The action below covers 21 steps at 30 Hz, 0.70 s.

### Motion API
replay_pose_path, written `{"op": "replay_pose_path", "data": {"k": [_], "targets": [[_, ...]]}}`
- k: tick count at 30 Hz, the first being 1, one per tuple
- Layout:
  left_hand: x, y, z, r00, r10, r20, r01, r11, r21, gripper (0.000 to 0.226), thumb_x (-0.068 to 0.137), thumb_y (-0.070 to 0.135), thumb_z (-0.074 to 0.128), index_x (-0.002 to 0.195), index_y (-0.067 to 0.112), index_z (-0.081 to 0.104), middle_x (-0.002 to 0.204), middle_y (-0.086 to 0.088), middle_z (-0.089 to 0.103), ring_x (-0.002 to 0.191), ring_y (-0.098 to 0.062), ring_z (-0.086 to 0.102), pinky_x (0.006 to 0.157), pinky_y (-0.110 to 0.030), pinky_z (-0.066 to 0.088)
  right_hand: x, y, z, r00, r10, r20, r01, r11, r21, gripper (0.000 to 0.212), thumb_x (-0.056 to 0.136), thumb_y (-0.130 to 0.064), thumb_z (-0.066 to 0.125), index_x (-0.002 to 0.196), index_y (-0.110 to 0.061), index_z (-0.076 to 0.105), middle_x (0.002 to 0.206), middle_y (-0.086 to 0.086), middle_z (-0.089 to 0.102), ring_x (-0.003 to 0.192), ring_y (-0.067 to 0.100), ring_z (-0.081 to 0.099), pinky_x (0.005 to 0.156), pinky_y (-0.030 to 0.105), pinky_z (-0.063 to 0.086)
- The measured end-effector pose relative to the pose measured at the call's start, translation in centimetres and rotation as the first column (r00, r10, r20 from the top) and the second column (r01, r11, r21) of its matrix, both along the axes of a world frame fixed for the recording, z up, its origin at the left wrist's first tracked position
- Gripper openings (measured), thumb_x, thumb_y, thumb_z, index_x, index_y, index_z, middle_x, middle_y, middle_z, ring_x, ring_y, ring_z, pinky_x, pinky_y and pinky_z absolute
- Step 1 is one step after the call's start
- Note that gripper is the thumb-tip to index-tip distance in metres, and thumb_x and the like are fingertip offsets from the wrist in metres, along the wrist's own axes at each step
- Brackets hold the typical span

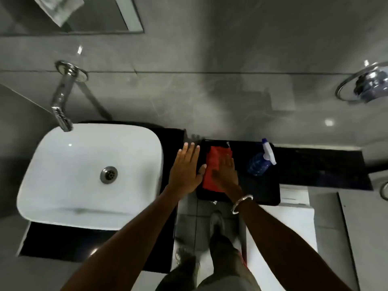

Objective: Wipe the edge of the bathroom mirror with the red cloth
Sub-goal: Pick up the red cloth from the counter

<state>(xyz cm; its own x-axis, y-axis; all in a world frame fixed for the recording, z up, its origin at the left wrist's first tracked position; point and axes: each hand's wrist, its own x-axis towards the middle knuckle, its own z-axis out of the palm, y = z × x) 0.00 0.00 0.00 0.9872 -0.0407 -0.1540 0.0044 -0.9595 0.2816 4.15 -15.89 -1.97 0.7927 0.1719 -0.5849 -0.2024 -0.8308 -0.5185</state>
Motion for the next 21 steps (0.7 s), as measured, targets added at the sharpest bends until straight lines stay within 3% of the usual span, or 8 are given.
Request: {"op": "replay_pose_path", "data": {"k": [3,6,11,15,17,19,20,21], "targets": [[0.6,0.0,-2.9,0.994,0.001,-0.106,0.003,0.999,0.035,0.072,0.107,0.049,0.033,0.163,0.009,0.013,0.173,-0.013,0.007,0.161,-0.031,-0.004,0.132,-0.043,-0.001,1.2,-0.3,-2.5,0.920,-0.368,-0.134,0.369,0.929,-0.021,0.077,0.100,-0.028,0.060,0.161,-0.002,0.022,0.167,0.022,0.026,0.155,0.041,0.026,0.126,0.052,0.027],[1.3,0.5,-5.1,0.983,0.025,-0.184,-0.026,1.000,-0.001,0.070,0.107,0.047,0.033,0.163,0.009,0.015,0.174,-0.012,0.005,0.161,-0.030,-0.007,0.131,-0.042,-0.003,2.1,0.1,-4.1,0.801,-0.563,-0.203,0.565,0.823,-0.054,0.079,0.096,-0.033,0.068,0.156,-0.002,0.028,0.163,0.021,0.033,0.152,0.040,0.032,0.124,0.052,0.032],[2.1,1.4,-4.8,0.992,0.039,-0.119,-0.054,0.990,-0.133,0.066,0.108,0.042,0.038,0.162,0.009,0.022,0.173,-0.011,0.012,0.161,-0.027,-0.006,0.132,-0.041,0.002,3.7,0.9,-4.2,0.686,-0.645,-0.336,0.695,0.718,0.041,0.069,0.101,-0.028,0.062,0.155,0.002,0.031,0.156,0.026,0.047,0.143,0.043,0.049,0.118,0.050,0.042],[2.8,1.8,-1.2,0.994,0.107,-0.011,-0.103,0.918,-0.382,0.062,0.108,0.038,0.042,0.162,0.013,0.025,0.173,-0.003,0.015,0.157,-0.010,-0.010,0.131,-0.034,0.007,3.5,2.4,0.3,0.768,-0.571,-0.289,0.636,0.732,0.245,0.046,0.101,-0.016,0.054,0.144,0.000,0.053,0.137,0.026,0.063,0.127,0.044,0.062,0.107,0.048,0.051],[3.0,2.2,1.7,0.979,0.201,0.023,-0.152,0.807,-0.571,0.058,0.107,0.034,0.044,0.161,0.018,0.027,0.171,0.009,0.017,0.155,0.005,-0.009,0.127,-0.018,0.004,3.4,3.5,4.1,0.836,-0.526,-0.157,0.546,0.766,0.339,0.031,0.094,-0.008,0.058,0.123,0.003,0.062,0.116,0.027,0.070,0.110,0.044,0.068,0.094,0.047,0.056],[2.7,3.0,5.3,0.949,0.314,0.030,-0.183,0.624,-0.759,0.055,0.105,0.033,0.043,0.158,0.026,0.030,0.167,0.017,0.022,0.154,0.012,0.002,0.123,-0.007,0.007,3.3,5.3,9.3,0.887,-0.459,0.052,0.392,0.807,0.442,0.033,0.089,-0.006,0.061,0.121,-0.001,0.064,0.110,0.023,0.073,0.103,0.040,0.071,0.089,0.045,0.057],[2.4,3.3,7.3,0.930,0.367,0.006,-0.184,0.482,-0.857,0.053,0.104,0.032,0.041,0.156,0.028,0.032,0.167,0.016,0.026,0.155,0.009,0.010,0.124,-0.008,0.011,3.0,6.6,12.2,0.902,-0.403,0.152,0.286,0.824,0.488,0.040,0.087,-0.009,0.061,0.126,-0.005,0.063,0.113,0.021,0.073,0.104,0.037,0.072,0.090,0.044,0.058],[2.3,3.3,9.3,0.910,0.413,-0.031,-0.157,0.274,-0.949,0.049,0.105,0.030,0.037,0.153,0.027,0.038,0.165,0.010,0.034,0.155,0.002,0.022,0.125,-0.012,0.019,2.6,8.2,15.3,0.916,-0.325,0.236,0.164,0.840,0.518,0.044,0.086,-0.015,0.060,0.129,-0.008,0.062,0.115,0.019,0.073,0.104,0.036,0.072,0.091,0.043,0.058]]}}
